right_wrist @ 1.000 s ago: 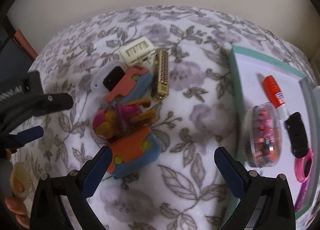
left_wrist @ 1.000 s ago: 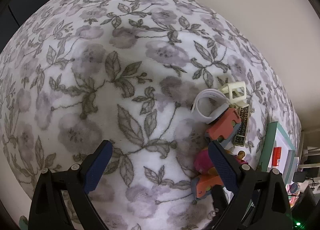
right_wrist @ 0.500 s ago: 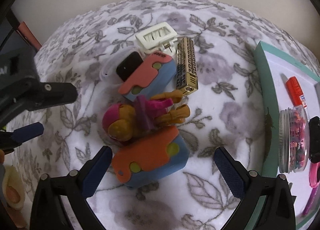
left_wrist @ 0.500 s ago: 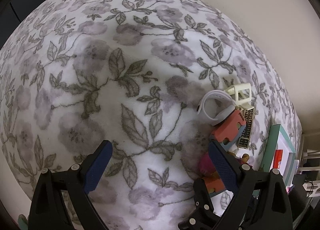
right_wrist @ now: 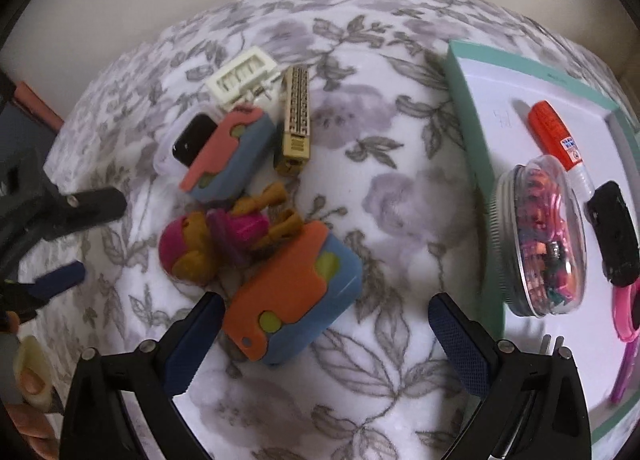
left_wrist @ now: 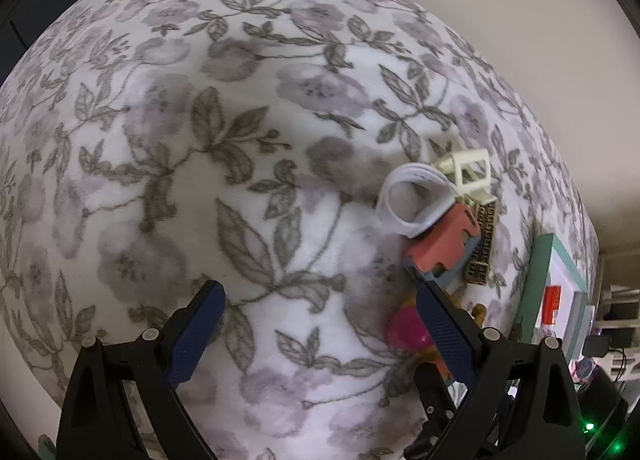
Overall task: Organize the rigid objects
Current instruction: 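Grasp the orange-blue toy case with the right tool while the left tool grasps the pink doll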
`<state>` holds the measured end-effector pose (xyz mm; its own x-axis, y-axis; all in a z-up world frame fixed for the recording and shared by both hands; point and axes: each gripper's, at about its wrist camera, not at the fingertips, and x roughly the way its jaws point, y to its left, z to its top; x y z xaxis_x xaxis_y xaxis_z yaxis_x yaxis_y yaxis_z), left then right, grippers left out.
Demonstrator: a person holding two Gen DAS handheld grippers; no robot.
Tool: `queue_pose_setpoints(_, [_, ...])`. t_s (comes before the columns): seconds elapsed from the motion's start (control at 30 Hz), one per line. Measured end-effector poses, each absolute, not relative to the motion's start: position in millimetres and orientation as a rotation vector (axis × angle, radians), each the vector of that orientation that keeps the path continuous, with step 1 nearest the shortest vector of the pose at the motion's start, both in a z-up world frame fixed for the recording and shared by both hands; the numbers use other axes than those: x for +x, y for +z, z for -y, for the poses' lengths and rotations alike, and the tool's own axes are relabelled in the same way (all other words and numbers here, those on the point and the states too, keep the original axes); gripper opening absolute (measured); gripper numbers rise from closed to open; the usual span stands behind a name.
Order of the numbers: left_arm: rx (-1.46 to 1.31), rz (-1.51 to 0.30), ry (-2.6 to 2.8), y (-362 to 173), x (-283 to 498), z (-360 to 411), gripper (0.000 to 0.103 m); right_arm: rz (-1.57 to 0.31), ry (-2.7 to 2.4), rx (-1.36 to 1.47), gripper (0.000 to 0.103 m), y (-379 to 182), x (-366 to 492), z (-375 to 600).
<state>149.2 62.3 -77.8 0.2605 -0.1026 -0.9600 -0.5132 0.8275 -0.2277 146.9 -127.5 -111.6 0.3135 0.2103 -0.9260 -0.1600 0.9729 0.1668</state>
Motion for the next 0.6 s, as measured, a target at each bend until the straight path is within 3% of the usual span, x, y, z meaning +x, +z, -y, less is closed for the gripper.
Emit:
queue_pose_setpoints(0.47, [-0.614, -1.348, 0.146, -93.2, 163.0, -34.8, 0.097, -1.178, 0.229, 0.042, 0.093, -112.2, 151.1, 123.8])
queue_pose_setpoints(0.6, [-0.586, -1.369, 0.119, -99.0, 168.9, -22.4, 0.097, -1.169, 0.225, 0.042, 0.085, -110.9, 150.6, 124.5])
